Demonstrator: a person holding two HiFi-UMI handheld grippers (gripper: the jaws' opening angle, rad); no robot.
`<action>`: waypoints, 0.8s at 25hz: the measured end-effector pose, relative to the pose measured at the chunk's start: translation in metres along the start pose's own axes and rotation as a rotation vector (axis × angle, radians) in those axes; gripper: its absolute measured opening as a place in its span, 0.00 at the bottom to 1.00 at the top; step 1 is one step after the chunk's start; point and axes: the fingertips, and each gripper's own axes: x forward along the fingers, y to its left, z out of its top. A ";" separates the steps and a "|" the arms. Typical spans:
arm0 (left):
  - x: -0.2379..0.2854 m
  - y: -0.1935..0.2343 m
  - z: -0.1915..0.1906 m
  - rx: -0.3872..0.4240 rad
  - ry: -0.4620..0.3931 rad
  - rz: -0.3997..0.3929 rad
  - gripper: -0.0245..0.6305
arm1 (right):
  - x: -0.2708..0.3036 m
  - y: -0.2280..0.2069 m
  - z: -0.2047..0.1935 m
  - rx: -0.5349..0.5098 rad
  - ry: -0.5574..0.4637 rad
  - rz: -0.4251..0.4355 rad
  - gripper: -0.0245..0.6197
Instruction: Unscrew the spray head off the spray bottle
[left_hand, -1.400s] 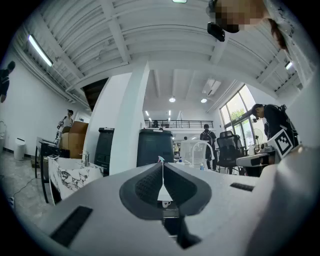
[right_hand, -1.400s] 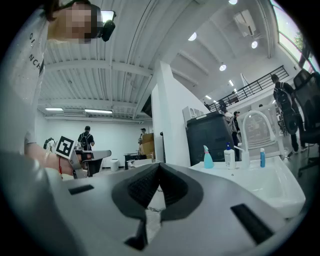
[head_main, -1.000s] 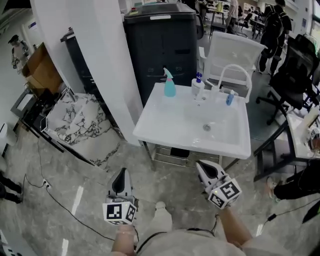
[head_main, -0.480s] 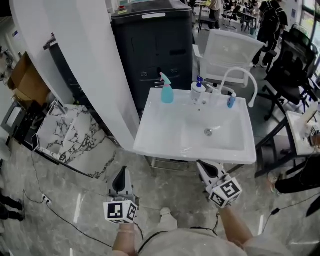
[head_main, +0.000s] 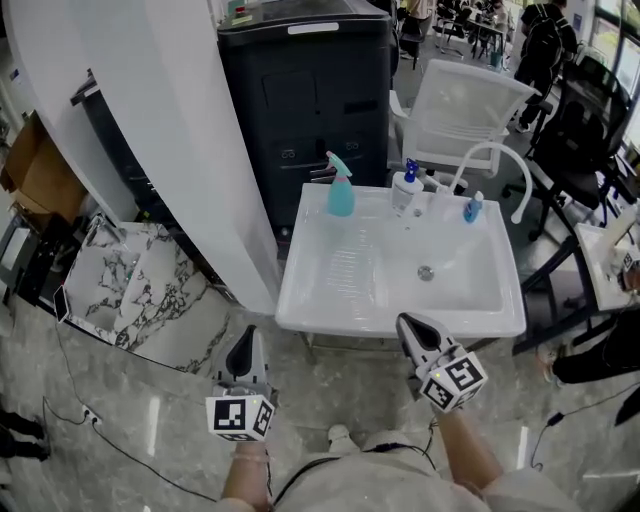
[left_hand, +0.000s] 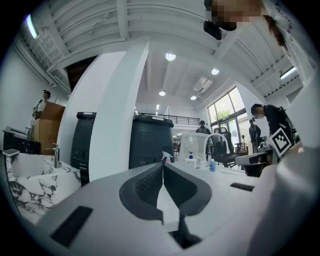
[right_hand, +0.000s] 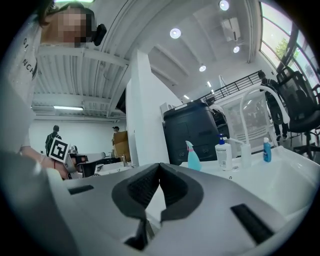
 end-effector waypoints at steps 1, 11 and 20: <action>0.003 0.003 -0.001 -0.004 0.002 -0.002 0.05 | 0.003 0.000 0.000 -0.002 0.005 0.000 0.05; 0.039 0.003 -0.019 -0.029 0.027 -0.051 0.05 | 0.029 -0.030 -0.005 0.004 0.028 -0.023 0.05; 0.107 0.026 -0.020 -0.014 0.038 -0.054 0.05 | 0.091 -0.072 0.007 -0.015 0.032 -0.013 0.05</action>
